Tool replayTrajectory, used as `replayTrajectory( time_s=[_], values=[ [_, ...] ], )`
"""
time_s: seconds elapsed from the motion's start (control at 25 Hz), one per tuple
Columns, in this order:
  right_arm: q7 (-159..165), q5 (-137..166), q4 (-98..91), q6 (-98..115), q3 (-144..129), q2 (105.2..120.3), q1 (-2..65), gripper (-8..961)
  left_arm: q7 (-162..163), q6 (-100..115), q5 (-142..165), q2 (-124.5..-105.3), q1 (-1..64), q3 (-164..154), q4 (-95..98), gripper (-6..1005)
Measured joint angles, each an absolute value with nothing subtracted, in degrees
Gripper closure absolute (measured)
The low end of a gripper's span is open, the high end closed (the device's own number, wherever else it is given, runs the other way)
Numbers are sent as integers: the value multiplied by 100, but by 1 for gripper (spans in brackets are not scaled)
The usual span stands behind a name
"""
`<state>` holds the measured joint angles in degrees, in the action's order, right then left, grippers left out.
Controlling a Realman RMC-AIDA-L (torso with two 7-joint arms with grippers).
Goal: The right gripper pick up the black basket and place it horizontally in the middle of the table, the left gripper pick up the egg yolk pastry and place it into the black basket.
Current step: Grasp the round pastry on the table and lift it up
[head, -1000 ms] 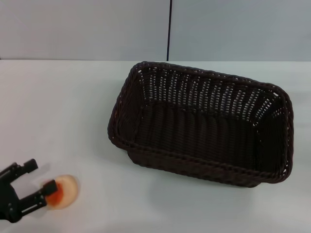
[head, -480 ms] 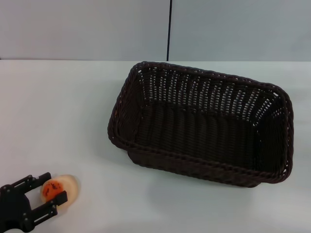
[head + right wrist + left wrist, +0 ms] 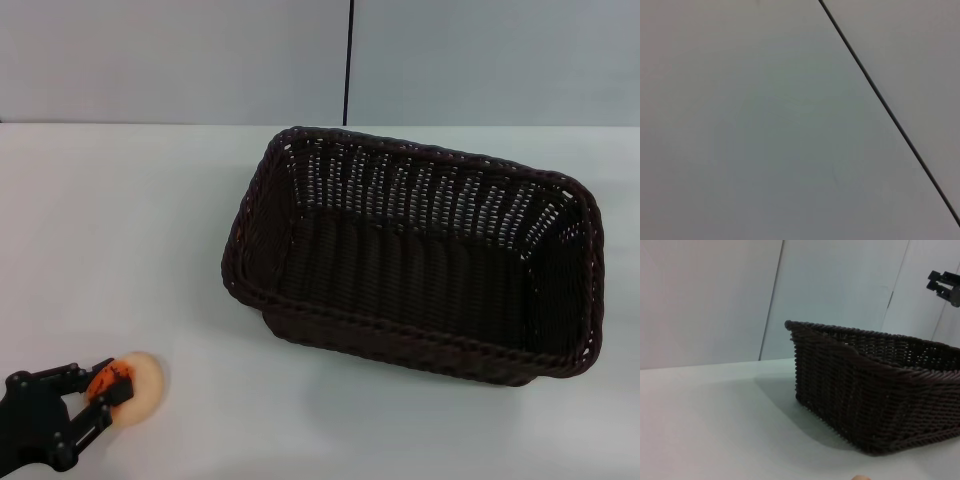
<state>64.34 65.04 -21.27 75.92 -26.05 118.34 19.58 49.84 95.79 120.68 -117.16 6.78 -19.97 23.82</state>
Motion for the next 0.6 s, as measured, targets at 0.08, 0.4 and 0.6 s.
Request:
replayTrajectory(
  time_s=[0.08, 0.4, 0.6],
  values=[
    [6434, 6504, -2127, 7592, -2595, 11836, 1964, 518, 4993, 9617, 12063, -11716, 685, -1994, 2382, 685],
    [6352, 6476, -2117, 7584, -2562, 11848, 1962, 519, 5043, 10650, 11973, -11669, 766, -1154, 2382, 780],
    [6351, 6468, -2101, 7571, -2559, 11848, 1969, 518, 5255, 11255, 11695, -11707, 1120, -274, 2112, 843]
  ],
)
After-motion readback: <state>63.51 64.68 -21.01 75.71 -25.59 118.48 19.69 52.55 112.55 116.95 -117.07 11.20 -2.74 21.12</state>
